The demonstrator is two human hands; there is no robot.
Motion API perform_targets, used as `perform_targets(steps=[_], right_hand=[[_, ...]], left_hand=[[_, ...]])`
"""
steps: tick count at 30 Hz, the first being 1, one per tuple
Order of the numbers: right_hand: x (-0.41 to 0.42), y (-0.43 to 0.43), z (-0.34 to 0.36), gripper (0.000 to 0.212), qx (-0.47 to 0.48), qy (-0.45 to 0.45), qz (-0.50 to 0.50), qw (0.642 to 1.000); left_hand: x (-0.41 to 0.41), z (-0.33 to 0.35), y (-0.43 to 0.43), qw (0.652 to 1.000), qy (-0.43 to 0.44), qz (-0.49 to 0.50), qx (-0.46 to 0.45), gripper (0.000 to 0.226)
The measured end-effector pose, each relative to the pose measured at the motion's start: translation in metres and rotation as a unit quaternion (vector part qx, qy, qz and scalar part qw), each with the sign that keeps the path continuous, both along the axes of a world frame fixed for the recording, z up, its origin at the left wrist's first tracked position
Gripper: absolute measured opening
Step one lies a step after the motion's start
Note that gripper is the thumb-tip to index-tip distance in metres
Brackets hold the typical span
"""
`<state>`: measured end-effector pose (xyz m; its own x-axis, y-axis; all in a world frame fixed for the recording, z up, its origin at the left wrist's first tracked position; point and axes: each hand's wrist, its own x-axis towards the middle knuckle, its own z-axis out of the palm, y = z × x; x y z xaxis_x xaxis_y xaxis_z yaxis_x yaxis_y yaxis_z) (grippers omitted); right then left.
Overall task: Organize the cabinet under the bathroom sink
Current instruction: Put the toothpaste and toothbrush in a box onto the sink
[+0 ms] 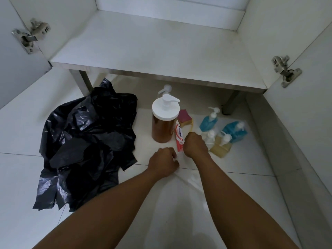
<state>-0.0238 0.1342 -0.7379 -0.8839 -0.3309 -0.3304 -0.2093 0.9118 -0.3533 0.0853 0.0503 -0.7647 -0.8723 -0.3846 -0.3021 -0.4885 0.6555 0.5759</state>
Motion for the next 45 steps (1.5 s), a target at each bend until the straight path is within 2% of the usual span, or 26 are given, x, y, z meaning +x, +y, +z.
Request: perform_targets(steps=[5, 9, 11, 13, 15, 17, 19, 24, 28, 33, 38, 45], right_hand=[[0.009, -0.006, 0.002, 0.027, -0.009, -0.013, -0.005, 1.000], [0.010, -0.005, 0.000, 0.028, -0.040, -0.030, -0.020, 0.999], [0.011, -0.003, 0.000, 0.027, -0.043, -0.003, -0.022, 0.999], [0.010, 0.000, -0.003, 0.033, -0.034, 0.023, -0.017, 0.999], [0.009, 0.003, -0.005, 0.043, -0.019, 0.014, 0.000, 1.000], [0.007, 0.003, -0.005, 0.047, -0.006, -0.009, 0.018, 1.000], [0.003, 0.004, -0.006, 0.044, 0.014, -0.014, 0.035, 0.999], [0.001, 0.007, -0.011, 0.033, 0.053, -0.021, 0.032, 0.998], [0.007, 0.017, -0.018, 0.032, 0.067, 0.002, 0.062, 0.996], [0.011, 0.023, -0.024, 0.025, 0.048, 0.019, 0.056, 0.997], [0.009, 0.024, -0.030, 0.018, -0.023, 0.043, 0.041, 0.998], [0.014, 0.033, -0.033, 0.012, -0.078, 0.015, -0.024, 0.997]], left_hand=[[0.005, -0.003, -0.030, 0.992, 0.051, 0.116, 0.006, 0.022], [0.012, -0.005, -0.045, 0.987, 0.075, 0.138, 0.021, 0.026], [0.014, -0.002, -0.044, 0.989, 0.087, 0.123, -0.003, 0.037], [0.014, 0.002, -0.038, 0.986, 0.126, 0.084, -0.064, 0.044], [0.011, 0.007, -0.029, 0.976, 0.194, 0.005, -0.101, 0.043], [0.000, 0.012, -0.019, 0.968, 0.221, -0.065, -0.104, 0.039], [-0.018, 0.013, -0.012, 0.970, 0.190, -0.104, -0.106, 0.039], [-0.060, 0.009, -0.012, 0.974, -0.016, -0.188, -0.126, 0.058], [-0.081, 0.000, -0.011, 0.967, -0.087, -0.209, -0.113, 0.062], [-0.092, -0.016, 0.002, 0.980, -0.091, -0.143, -0.108, 0.041], [-0.092, -0.012, 0.007, 0.992, -0.059, -0.052, -0.099, 0.031], [-0.101, -0.007, 0.016, 0.998, -0.055, 0.025, -0.032, 0.040]])
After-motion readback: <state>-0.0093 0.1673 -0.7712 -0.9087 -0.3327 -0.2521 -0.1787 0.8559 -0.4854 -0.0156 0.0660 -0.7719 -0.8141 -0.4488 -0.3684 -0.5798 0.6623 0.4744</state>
